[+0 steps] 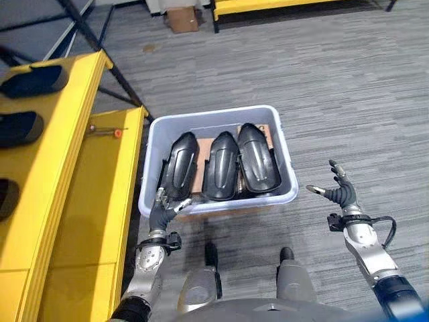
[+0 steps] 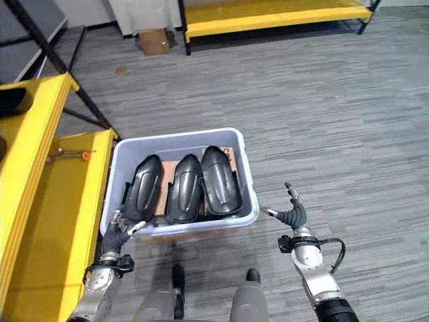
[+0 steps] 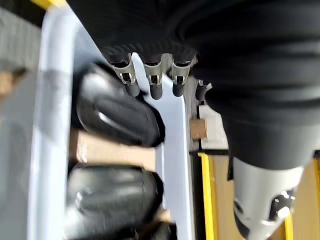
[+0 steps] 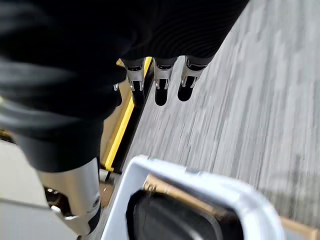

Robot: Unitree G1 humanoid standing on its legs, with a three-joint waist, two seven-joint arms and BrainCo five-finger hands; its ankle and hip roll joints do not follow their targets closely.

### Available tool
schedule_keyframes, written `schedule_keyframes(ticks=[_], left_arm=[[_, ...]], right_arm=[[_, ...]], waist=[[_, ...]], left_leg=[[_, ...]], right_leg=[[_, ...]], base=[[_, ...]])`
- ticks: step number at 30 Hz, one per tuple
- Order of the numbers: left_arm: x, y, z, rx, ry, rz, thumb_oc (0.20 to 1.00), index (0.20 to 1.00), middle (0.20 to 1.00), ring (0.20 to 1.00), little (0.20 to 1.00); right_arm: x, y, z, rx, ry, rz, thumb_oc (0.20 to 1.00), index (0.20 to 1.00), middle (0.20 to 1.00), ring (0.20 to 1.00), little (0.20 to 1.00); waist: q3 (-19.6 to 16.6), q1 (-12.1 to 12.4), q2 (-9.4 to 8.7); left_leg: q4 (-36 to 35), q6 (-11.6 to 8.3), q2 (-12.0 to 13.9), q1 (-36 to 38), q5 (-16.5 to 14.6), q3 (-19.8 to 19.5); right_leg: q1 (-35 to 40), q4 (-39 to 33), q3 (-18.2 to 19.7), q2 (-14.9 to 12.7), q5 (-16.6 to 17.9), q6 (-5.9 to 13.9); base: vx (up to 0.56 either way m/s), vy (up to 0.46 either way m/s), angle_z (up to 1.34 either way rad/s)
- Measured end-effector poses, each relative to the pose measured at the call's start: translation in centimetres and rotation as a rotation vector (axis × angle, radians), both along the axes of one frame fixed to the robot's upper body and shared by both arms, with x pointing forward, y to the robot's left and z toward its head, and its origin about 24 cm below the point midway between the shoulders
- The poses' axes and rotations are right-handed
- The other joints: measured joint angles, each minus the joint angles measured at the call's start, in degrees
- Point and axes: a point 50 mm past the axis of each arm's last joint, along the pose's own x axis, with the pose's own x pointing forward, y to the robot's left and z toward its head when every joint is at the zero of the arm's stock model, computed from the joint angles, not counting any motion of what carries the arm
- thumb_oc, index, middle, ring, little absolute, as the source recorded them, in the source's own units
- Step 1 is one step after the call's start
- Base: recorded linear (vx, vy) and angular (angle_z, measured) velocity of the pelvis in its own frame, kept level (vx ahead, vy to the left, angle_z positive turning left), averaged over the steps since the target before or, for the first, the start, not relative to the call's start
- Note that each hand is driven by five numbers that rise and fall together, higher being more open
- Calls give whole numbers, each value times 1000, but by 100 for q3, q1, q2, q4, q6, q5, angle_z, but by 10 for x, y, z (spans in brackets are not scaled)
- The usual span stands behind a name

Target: Move parts from the plastic box to the shelf.

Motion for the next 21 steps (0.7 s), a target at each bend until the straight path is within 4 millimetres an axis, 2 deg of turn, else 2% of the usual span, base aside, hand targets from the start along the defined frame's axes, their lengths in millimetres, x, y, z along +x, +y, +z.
schedule_keyframes(ticks=[4,9,12,14,17,18,20,21], left_arm=[[10,-7,14,-12,-67,-26,1000,1000,1000,1000,1000],[17,-8,19,-13,-83,-33,1000,1000,1000,1000,1000],[29,-10,29,-10,-127,-47,1000,1000,1000,1000,1000],[43,-13,42,-14,-183,-62,1000,1000,1000,1000,1000],[55,-16,59,-8,-248,-79,1000,1000,1000,1000,1000],[64,-17,70,7,-287,-100,1000,1000,1000,1000,1000],[69,-16,79,25,-315,-114,1000,1000,1000,1000,1000],[76,-19,92,26,-362,-126,1000,1000,1000,1000,1000]], right_arm=[[15,15,13,-7,-71,29,1000,1000,1000,1000,1000],[26,29,37,-60,-204,54,1000,1000,1000,1000,1000],[43,38,69,-93,-343,73,1000,1000,1000,1000,1000],[63,52,110,-91,-481,108,1000,1000,1000,1000,1000],[78,64,135,-110,-529,132,1000,1000,1000,1000,1000],[85,66,141,-122,-523,124,1000,1000,1000,1000,1000],[97,70,152,-159,-518,125,1000,1000,1000,1000,1000],[107,70,170,-172,-541,104,1000,1000,1000,1000,1000]], waist=[[271,160,-74],[353,311,-189],[550,381,-225],[770,476,-253],[931,599,-252],[1039,723,-259],[1076,760,-267],[1217,821,-263]], left_leg=[[35,-1,131,-302,76,-164],[119,-4,129,-415,67,-198],[241,-30,125,-546,62,-243],[490,-41,117,-824,-5,-341],[717,-55,103,-1111,-55,-424],[779,-63,92,-1179,-70,-478],[985,-51,91,-1442,-120,-532],[1113,-45,70,-1684,-123,-594]], right_leg=[[-43,-307,-214,155,174,-51],[-70,-357,-226,168,231,-83],[-116,-358,-257,173,284,-52],[-255,-323,-285,181,305,-51],[-451,-229,-312,180,320,-54],[-464,-208,-354,179,319,-55],[-659,-101,-390,179,316,-59],[-857,-1,-403,172,318,-58]], base=[[-48,-21,15],[-23,-8,1],[-70,-2,8],[-128,34,8],[-112,10,10],[-127,15,14],[-136,29,13],[-103,38,13]])
